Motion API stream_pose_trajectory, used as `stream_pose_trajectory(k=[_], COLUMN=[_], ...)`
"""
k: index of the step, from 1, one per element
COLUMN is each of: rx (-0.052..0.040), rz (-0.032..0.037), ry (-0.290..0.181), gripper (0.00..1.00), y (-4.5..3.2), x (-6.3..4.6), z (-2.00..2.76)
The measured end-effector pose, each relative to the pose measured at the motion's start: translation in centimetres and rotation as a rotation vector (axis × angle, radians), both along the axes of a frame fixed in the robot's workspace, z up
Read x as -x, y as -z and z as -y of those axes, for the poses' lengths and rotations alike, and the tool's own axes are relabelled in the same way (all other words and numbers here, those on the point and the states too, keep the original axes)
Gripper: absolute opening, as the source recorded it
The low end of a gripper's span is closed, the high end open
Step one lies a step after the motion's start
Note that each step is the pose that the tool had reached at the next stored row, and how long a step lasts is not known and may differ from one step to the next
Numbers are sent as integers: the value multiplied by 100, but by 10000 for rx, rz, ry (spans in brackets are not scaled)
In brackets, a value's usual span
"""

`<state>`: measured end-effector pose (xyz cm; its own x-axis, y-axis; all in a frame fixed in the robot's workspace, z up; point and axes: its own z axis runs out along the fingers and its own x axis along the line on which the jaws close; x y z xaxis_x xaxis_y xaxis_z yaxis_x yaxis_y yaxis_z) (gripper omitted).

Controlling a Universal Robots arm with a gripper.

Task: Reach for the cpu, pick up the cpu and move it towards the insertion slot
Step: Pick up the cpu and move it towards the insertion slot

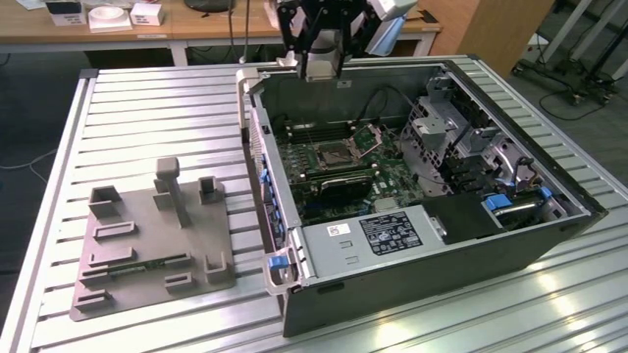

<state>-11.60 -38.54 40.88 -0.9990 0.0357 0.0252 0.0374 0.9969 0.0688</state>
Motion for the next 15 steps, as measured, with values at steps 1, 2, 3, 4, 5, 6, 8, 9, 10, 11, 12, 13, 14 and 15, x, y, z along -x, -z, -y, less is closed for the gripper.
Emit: stream_pose_trajectory(k=[1,2,3,4,5,6,8,9,10,11,12,13,14,15], rx=[0,0,0,0,0,-1,0,-1,-2,-4,-5,-6,-7,-6], rz=[-1,0,-1,0,-1,0,0,0,0,0,0,0,0,-1], ry=[0,0,0,0,-1,-1,-1,-2,-5,-10,-17,-24,-32,-42], gripper=[54,54,54,54,54,54,54,54,54,54,54,54,54,54], y=[0,1,1,3,3,5,7,8,9,11,13,15,17,19], x=[-7,-16,-26,-39,-51,-61,-81,-93,-105,-115,-126,-137,-149,-159], z=[-4,-6,-9,-11,-13,-15,-19,-22,-27,-34,-42,-51,-59,-67])
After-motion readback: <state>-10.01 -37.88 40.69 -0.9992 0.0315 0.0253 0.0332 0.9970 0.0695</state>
